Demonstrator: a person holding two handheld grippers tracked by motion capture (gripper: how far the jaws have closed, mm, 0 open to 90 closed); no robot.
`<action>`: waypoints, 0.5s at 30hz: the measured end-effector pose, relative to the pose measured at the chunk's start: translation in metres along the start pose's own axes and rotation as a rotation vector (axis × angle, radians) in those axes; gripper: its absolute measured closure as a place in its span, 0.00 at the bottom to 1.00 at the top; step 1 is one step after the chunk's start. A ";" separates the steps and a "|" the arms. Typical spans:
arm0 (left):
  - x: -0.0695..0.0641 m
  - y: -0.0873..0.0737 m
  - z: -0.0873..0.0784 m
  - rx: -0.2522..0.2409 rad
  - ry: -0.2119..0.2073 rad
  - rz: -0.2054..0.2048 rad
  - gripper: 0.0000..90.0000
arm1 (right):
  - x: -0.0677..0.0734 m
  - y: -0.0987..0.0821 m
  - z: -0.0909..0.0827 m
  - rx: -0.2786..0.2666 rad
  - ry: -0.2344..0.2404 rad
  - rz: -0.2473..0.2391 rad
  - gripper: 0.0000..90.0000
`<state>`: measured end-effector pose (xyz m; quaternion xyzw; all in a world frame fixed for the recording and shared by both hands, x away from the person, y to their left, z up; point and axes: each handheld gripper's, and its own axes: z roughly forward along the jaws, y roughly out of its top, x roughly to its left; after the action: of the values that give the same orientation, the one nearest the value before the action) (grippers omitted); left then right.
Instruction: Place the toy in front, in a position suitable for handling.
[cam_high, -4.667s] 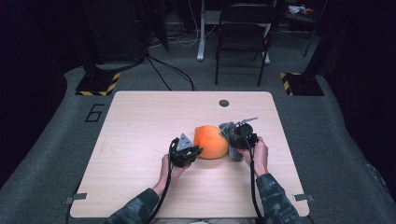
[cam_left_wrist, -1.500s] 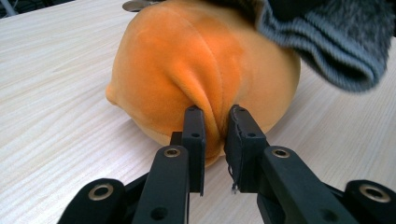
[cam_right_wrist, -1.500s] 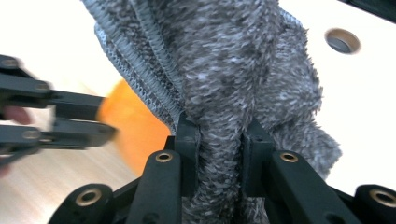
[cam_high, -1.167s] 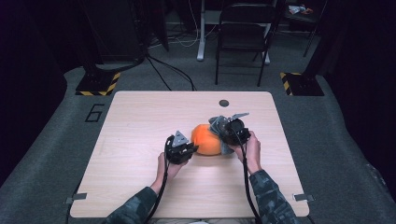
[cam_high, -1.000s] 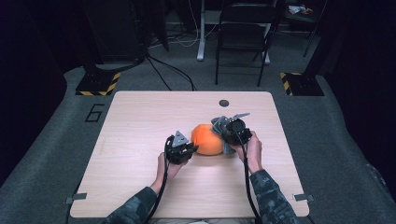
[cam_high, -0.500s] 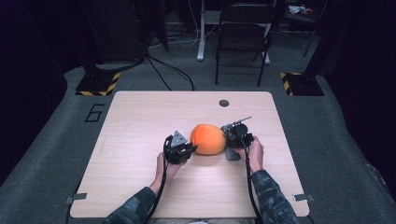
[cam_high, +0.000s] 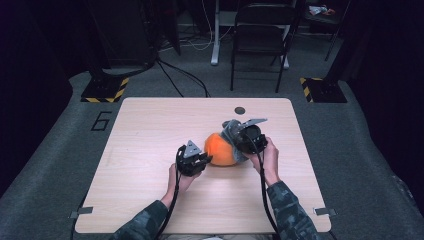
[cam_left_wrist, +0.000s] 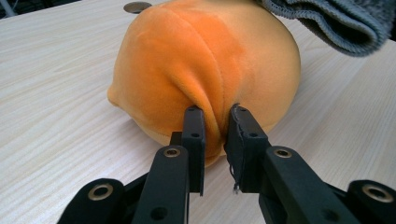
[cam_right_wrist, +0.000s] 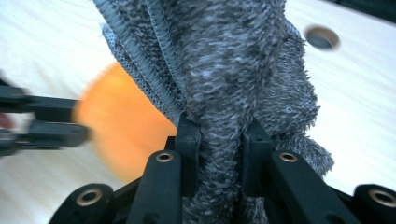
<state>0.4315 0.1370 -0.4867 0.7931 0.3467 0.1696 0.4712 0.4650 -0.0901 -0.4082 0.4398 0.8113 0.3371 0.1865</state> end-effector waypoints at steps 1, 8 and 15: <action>0.000 0.000 0.000 0.000 0.000 0.002 0.86 | 0.006 0.002 -0.001 -0.010 0.014 -0.025 0.81; -0.002 0.000 0.000 0.002 -0.007 0.002 0.86 | 0.028 0.003 0.006 -0.021 0.059 -0.084 0.81; -0.002 0.000 0.000 -0.001 -0.009 0.003 0.86 | 0.029 0.000 0.011 -0.005 0.056 -0.095 0.81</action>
<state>0.4303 0.1356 -0.4865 0.7942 0.3432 0.1669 0.4729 0.4557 -0.0612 -0.4161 0.3908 0.8353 0.3421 0.1803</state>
